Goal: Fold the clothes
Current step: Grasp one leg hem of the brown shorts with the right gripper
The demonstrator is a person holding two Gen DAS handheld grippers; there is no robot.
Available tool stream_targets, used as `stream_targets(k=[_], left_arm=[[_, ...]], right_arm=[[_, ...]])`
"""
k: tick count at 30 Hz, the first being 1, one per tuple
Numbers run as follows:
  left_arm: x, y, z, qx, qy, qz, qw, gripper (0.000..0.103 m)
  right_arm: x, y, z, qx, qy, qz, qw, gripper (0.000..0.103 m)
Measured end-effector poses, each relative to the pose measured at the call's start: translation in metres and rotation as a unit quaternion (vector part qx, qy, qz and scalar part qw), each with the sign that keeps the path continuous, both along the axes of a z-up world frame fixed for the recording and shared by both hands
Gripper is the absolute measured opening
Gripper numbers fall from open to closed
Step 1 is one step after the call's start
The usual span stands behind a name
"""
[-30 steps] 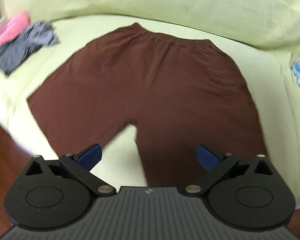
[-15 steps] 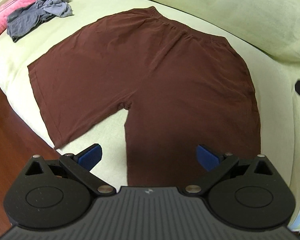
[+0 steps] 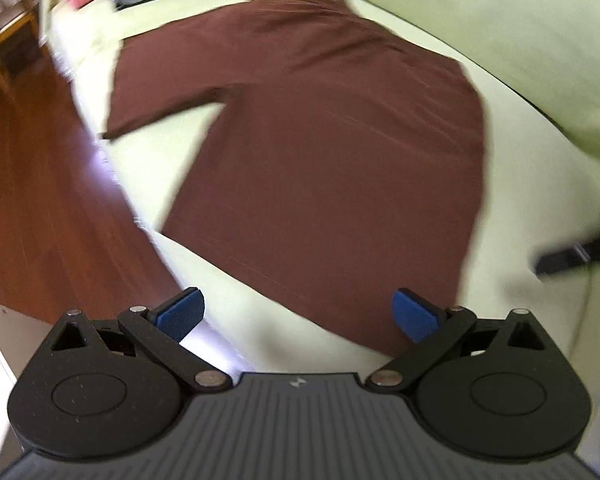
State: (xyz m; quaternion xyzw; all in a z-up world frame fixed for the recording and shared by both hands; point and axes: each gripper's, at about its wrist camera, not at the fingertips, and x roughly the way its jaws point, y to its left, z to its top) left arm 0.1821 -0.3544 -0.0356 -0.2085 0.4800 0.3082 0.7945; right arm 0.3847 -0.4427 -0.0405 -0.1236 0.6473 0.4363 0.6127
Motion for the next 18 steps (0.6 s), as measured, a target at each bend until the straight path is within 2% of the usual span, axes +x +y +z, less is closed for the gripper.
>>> stream_targets(k=[4,10,13,18], left_arm=[[0.016,-0.054,-0.005,0.066,0.022,-0.082,0.9942,0.101],[-0.001,-0.069,-0.030,0.054,0.035,-0.068,0.9956,0.100],[-0.010,-0.070,-0.035,0.060,0.033,-0.068,0.9953,0.100],[-0.008,-0.076,-0.042,0.091,0.034,-0.100,0.9903,0.100]], right_arm=[[0.005,-0.003,-0.013,0.008,0.026,-0.003,1.000,0.023],[-0.015,-0.004,-0.055,0.013,0.079,0.021,0.997,0.023],[-0.030,-0.002,-0.071,0.012,0.095,0.028,0.995,0.023],[-0.039,-0.004,-0.092,0.016,0.113,-0.011,0.993,0.023]])
